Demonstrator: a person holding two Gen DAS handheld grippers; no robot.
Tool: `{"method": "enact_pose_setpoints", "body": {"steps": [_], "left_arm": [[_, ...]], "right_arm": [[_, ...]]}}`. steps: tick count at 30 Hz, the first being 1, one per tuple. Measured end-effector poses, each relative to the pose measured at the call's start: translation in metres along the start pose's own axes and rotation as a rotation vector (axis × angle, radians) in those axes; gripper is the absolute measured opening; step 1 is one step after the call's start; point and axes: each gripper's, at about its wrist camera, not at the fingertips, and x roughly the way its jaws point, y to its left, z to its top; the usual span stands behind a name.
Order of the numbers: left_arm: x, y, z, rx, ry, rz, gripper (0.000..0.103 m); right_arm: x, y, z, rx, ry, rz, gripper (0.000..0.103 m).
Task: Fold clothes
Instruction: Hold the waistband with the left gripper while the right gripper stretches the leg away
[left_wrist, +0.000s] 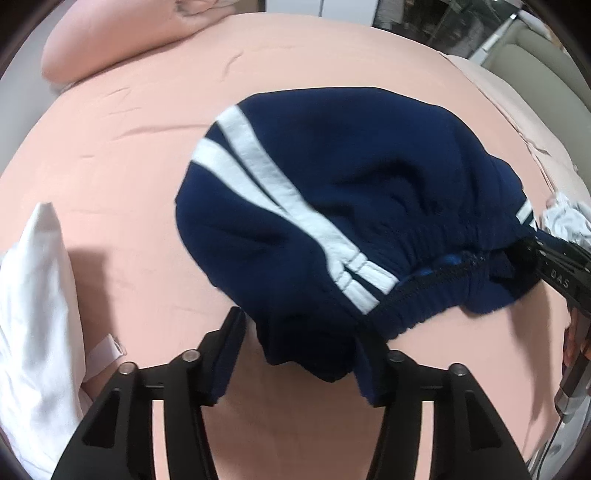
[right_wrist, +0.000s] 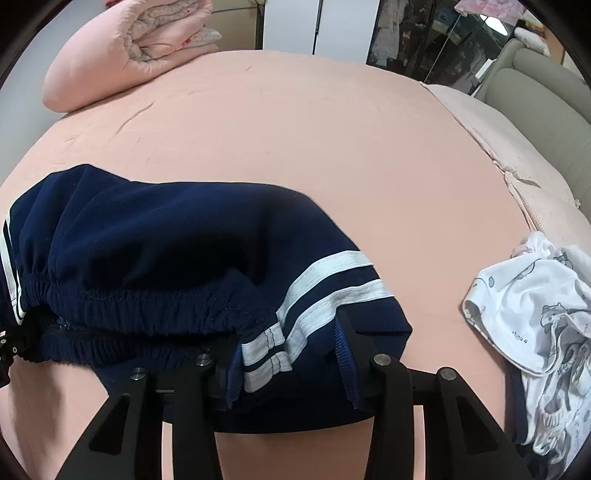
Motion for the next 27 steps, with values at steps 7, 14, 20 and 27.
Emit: {"method": "enact_pose_setpoints", "body": {"steps": [7,14,20,27], "left_arm": [[-0.006,-0.006,0.002,0.046,-0.067,0.082,0.055],[-0.006,-0.022,-0.007,0.136,-0.161,0.214,0.055],[-0.01,-0.016,-0.001,0.186,-0.192,0.255,0.048],[-0.038,-0.021,0.005,0.28,-0.299,0.297,0.028]], "right_arm": [[-0.005,0.018,0.003,-0.117,-0.011,-0.084,0.017],[-0.027,0.032,0.008,-0.15,-0.087,-0.294,0.016],[-0.062,0.031,0.015,-0.265,-0.204,-0.381,0.007],[-0.066,-0.004,0.026,-0.222,-0.129,-0.281,0.006]]}}
